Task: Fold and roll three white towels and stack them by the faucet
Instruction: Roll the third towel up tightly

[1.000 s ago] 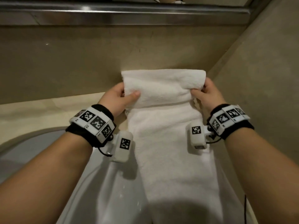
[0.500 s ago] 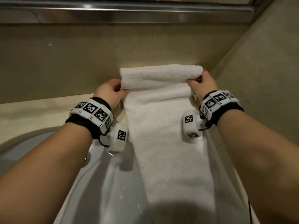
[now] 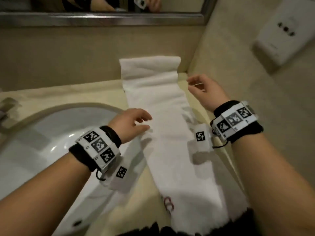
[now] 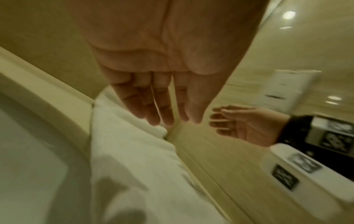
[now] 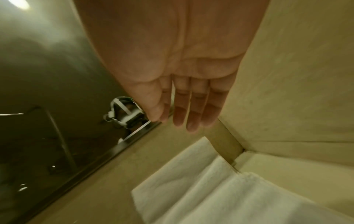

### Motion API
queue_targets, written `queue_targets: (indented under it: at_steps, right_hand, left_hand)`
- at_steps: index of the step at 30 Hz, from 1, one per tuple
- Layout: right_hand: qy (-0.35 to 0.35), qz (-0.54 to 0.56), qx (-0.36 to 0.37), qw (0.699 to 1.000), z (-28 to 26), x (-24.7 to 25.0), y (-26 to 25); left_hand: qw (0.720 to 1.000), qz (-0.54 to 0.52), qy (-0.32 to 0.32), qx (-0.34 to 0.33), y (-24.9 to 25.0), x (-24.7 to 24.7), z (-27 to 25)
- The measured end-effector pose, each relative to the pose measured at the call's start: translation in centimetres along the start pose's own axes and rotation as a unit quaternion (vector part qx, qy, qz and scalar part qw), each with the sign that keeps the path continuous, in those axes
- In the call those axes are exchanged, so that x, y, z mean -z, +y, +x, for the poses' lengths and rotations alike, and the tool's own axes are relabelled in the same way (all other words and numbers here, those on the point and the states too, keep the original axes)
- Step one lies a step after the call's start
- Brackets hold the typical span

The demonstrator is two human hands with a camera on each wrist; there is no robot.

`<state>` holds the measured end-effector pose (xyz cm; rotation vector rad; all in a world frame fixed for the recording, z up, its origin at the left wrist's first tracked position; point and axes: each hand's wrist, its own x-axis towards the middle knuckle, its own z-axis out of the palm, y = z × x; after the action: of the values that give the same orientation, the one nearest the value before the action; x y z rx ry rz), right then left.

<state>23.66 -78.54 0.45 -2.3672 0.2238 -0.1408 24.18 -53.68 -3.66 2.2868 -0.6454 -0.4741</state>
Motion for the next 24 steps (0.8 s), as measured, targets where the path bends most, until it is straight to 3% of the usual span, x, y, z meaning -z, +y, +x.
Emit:
queue_targets:
  at_steps: [3,7,10,12,14,17,21,24]
  right_hand:
    - [-0.039,0.001,0.029,0.999,-8.1,0.2,0.8]
    - [-0.124,-0.026,-0.003,0.992,-17.8,-0.7,3.8]
    - [-0.175,-0.042,-0.038,0.983,-22.7,-2.1,6.1]
    - [-0.197,-0.066,-0.044,0.977,-25.2,-2.8,7.3]
    - [-0.211,-0.077,-0.027,0.974,-26.7,-3.3,8.0]
    - [-0.214,-0.097,0.04,0.971,-28.2,-3.7,8.2]
    - [-0.24,-0.251,0.103,0.932,-29.0,-4.8,8.0]
    - [-0.204,-0.282,0.113,0.931,-29.1,-5.5,7.7]
  left_hand:
    - [0.989,0.066,-0.116,-0.068,2.7,-3.5,-5.2]
    - [0.961,0.144,-0.202,-0.119,4.7,-9.0,-9.8]
    - [0.928,0.252,-0.218,-0.168,5.1,-13.2,-12.2]
    - [0.897,0.349,-0.196,-0.185,5.1,-15.4,-13.4]
    - [0.886,0.4,-0.162,-0.169,5.2,-16.4,-14.0]
    - [0.907,0.379,-0.125,-0.134,5.5,-16.5,-14.2]
    - [0.984,0.162,-0.053,-0.053,4.7,-14.7,-15.4]
    - [0.995,0.1,-0.006,-0.015,3.4,-13.7,-17.0]
